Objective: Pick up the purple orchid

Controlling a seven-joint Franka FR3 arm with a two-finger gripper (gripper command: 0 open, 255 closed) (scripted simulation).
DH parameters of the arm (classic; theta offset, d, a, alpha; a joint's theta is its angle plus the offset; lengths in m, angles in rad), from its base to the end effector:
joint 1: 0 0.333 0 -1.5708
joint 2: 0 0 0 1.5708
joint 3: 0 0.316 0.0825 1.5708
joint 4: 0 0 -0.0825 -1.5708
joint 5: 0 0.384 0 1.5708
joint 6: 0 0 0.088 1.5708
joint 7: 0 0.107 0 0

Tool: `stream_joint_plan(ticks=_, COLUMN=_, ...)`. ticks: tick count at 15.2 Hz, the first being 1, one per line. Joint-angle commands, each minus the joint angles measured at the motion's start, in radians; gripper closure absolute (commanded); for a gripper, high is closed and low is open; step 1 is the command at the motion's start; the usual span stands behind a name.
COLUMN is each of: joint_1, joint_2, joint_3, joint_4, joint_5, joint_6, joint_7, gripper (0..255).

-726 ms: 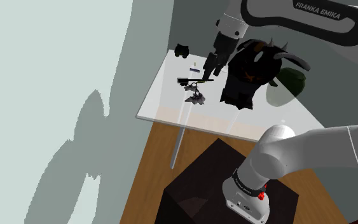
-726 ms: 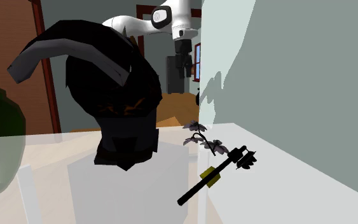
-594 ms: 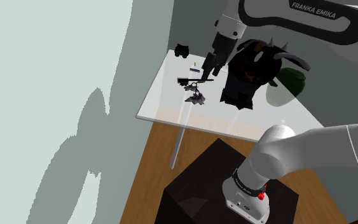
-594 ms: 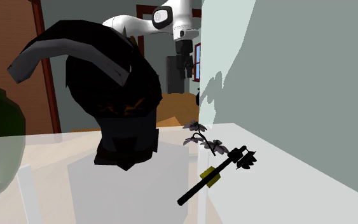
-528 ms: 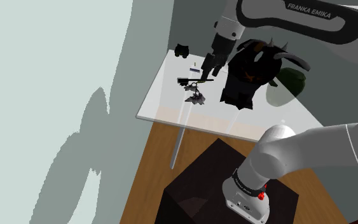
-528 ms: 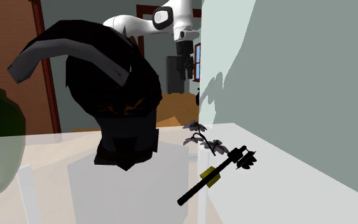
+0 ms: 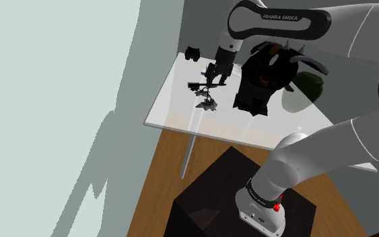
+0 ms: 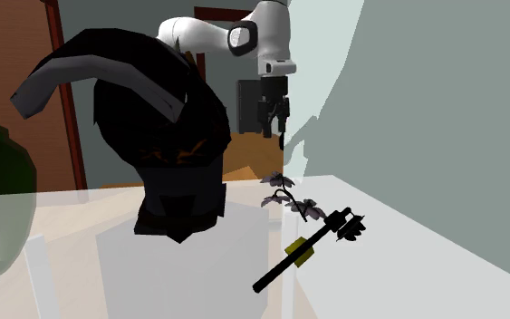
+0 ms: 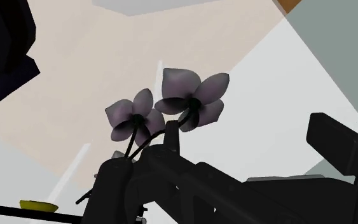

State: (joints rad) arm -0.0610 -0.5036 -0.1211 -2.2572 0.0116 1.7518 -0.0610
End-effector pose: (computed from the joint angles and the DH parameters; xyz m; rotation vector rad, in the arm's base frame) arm 0.3933 -0.0783 0.5522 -3.0672 0.1660 -0.0046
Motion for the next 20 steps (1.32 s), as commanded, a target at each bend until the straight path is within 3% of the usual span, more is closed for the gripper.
stream_joint_plan(ticks=1, joint_1=-0.014, joint_2=0.066, joint_3=-0.021, joint_4=0.016, joint_5=0.002, joint_6=0.033, joint_7=0.004, gripper=0)
stream_joint_plan(ticks=12, joint_1=-0.087, joint_2=0.418, joint_3=-0.137, joint_4=0.147, joint_5=0.053, joint_6=0.154, joint_7=-0.007, gripper=0)
stream_joint_plan(ticks=20, joint_1=-0.088, joint_2=0.456, joint_3=-0.139, joint_4=0.083, joint_5=0.066, joint_6=0.254, joint_7=-0.023, gripper=0)
